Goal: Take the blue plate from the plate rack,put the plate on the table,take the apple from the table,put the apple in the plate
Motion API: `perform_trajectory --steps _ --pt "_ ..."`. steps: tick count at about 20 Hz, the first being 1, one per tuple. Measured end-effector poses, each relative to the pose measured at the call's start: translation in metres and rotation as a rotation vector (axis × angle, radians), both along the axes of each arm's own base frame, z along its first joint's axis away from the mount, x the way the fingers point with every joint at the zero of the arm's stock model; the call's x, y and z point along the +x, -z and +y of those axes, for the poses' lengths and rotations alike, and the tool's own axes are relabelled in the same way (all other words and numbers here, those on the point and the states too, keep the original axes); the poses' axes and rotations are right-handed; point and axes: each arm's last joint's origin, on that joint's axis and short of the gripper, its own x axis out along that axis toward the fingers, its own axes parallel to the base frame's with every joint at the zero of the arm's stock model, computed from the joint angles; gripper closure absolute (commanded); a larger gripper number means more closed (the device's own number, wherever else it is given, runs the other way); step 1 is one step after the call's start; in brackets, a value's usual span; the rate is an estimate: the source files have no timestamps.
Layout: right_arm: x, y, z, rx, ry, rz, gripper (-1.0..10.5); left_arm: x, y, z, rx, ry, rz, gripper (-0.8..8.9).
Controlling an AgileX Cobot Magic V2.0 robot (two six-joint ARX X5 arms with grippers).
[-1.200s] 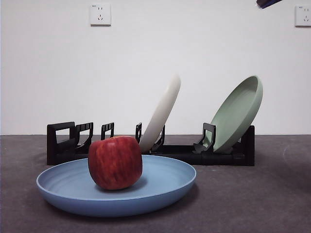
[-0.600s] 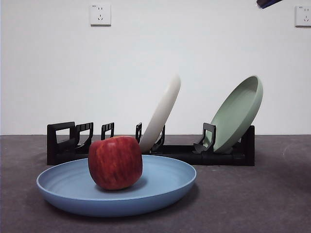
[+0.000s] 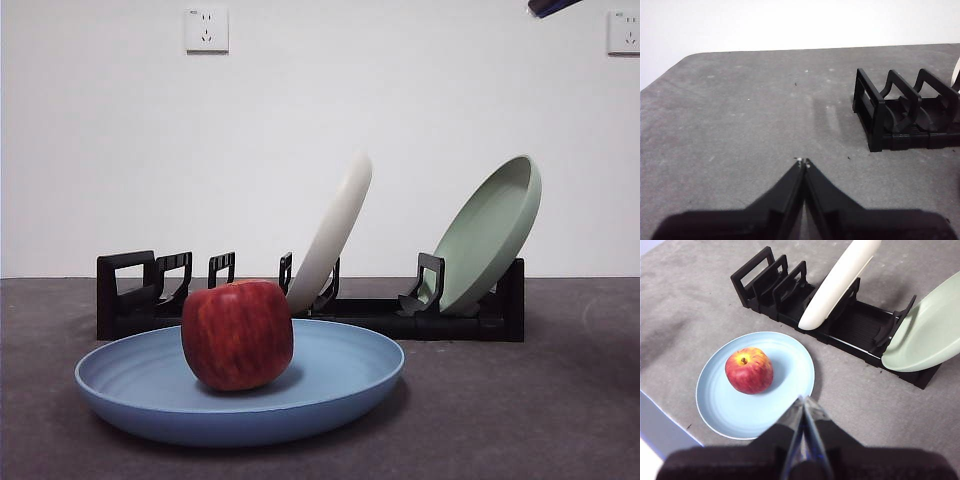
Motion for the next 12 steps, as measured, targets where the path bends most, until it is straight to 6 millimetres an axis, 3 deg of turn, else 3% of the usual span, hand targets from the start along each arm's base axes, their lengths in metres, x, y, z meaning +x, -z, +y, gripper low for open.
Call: perform_trajectory --steps 12 --pt "-0.0008 -0.0009 -0.0017 0.004 0.006 -0.007 9.5 0.0 0.0 0.0 0.0 0.0 0.0 8.14"
